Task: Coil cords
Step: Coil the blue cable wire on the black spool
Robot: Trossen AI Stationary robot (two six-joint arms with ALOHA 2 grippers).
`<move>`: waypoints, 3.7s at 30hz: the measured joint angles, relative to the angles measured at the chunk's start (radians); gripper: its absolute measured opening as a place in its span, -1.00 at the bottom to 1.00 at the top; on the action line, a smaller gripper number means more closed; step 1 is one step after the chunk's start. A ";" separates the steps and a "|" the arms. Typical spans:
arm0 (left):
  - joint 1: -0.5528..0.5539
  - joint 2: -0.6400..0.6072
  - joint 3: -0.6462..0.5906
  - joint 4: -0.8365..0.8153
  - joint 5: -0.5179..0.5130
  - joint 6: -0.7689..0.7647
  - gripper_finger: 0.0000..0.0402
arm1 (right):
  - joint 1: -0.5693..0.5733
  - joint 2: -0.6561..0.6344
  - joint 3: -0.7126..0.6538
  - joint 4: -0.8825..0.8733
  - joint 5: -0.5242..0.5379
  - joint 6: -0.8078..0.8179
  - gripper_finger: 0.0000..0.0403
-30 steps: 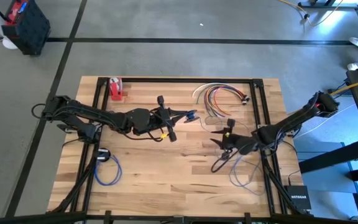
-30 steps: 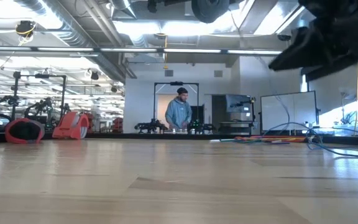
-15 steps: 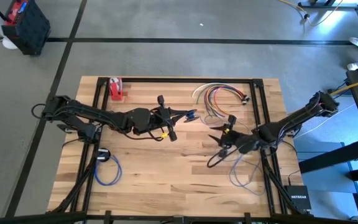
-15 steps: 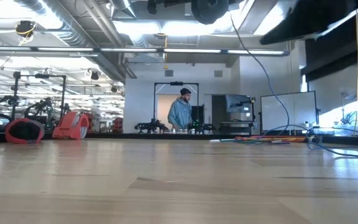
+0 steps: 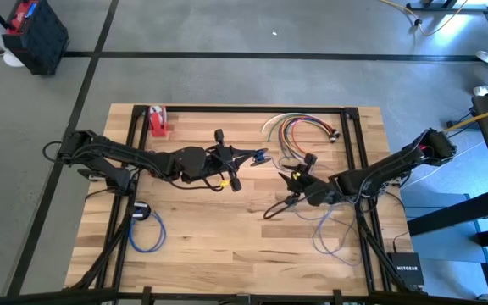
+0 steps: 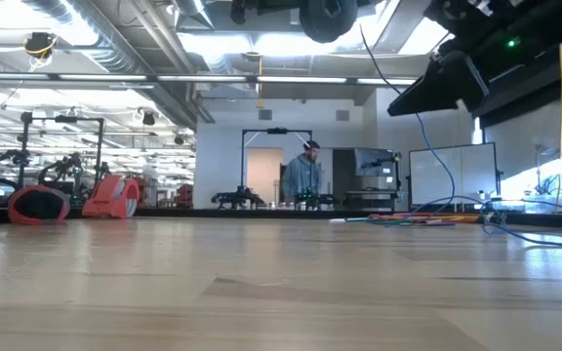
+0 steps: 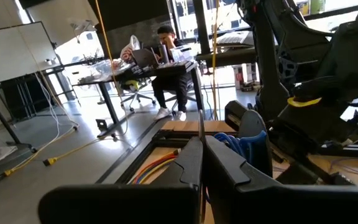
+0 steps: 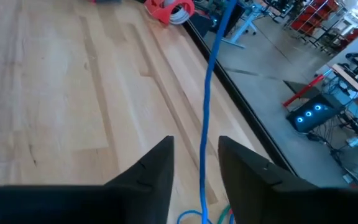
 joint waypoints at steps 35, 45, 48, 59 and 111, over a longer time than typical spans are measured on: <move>0.000 0.000 0.000 -0.011 0.001 -0.009 -0.99 | 0.037 -0.003 0.115 -0.317 -0.025 0.039 -0.95; 0.000 0.000 0.000 0.029 0.002 -0.047 -0.99 | 0.036 0.122 0.115 -0.134 0.062 -0.076 -0.96; 0.000 0.000 0.000 0.032 0.002 -0.057 -0.99 | 0.036 0.163 0.115 0.001 0.060 -0.202 -0.98; 0.001 0.000 0.000 0.042 0.002 -0.077 -0.99 | -0.055 0.207 0.233 0.030 -0.046 -0.353 -0.99; -0.038 -0.018 0.000 0.030 0.003 -0.084 -0.99 | -0.033 0.278 0.488 -0.372 0.124 -0.284 -0.99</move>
